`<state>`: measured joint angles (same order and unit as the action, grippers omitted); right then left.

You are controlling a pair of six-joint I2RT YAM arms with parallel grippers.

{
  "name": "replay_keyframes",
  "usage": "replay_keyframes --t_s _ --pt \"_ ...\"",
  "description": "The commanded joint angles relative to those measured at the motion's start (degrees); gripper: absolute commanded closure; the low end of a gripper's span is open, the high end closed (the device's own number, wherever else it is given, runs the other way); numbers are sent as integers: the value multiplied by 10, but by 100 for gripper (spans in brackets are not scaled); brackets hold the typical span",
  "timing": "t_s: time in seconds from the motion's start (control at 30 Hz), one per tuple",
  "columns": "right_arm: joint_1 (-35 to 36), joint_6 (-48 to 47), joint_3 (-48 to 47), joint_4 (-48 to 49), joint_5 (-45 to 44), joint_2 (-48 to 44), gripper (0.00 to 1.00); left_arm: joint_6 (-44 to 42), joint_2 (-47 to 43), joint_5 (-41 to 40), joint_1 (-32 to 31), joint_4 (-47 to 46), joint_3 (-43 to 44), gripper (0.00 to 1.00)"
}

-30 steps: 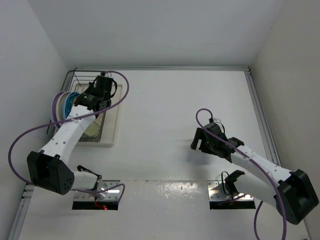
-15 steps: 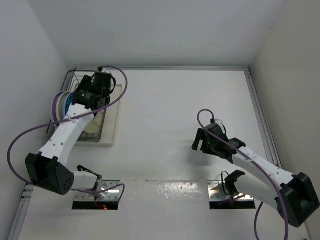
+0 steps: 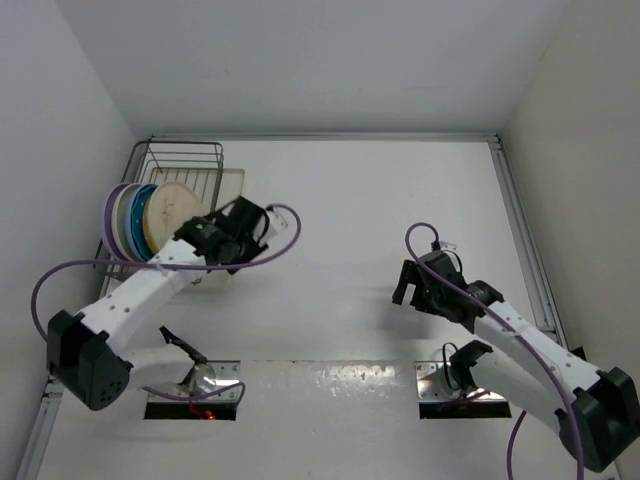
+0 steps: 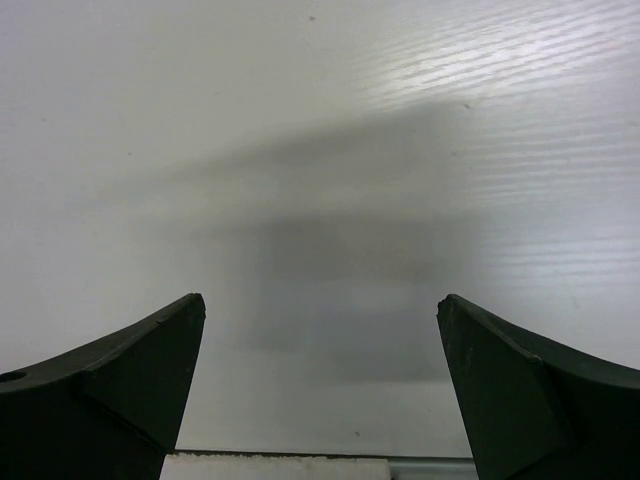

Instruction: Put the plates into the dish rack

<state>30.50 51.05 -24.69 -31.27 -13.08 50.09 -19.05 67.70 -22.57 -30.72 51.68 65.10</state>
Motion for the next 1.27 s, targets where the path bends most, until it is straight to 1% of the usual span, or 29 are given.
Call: replay_keyframes --t_s 0.0,0.03,0.13,0.27,0.3,0.33,0.37,0.43,0.5,0.57,0.63,0.8,0.83,1.03,1.23 --pt "-6 -10 -23 -52 -40 -34 1 10 3 44 -35 6 -87 44" --pt "-7 -10 -26 -57 -46 -48 1 18 3 44 -43 -7 -118 44" --pt "-8 -13 -25 -81 -77 -80 1 44 3 28 -75 -57 -160 44" --pt "-8 -15 -24 -107 -90 -110 1 57 16 23 -101 -119 -190 45" --pt "-7 -16 -25 -111 -91 -116 1 57 24 15 -101 -128 -196 45" --pt "-10 -10 -26 -114 -91 -119 1 42 24 4 -117 -151 -202 45" --pt "-7 -10 -29 -121 -87 -122 1 42 31 -23 -125 -167 -217 45" --pt "-7 -2 -33 -122 -87 -124 1 42 39 -45 -152 -198 -234 45" --pt "-7 5 -45 -129 -91 -125 1 37 54 -30 -169 -199 -240 49" --pt "-9 19 -57 -141 -103 -122 1 37 60 -30 -181 -199 -240 49" --pt "-7 22 -65 -150 -109 -119 1 37 45 -30 -181 -199 -245 49" --pt "-8 58 -74 -174 -133 -119 1 26 16 14 -181 -199 -262 49" --pt "-8 74 -74 -184 -135 -116 1 26 16 14 -181 -199 -263 49" --pt "-8 100 -63 -217 -132 -124 1 26 29 -4 -181 -199 -263 49" --pt "-7 109 -50 -209 -135 -148 1 26 34 -22 -181 -199 -257 49"
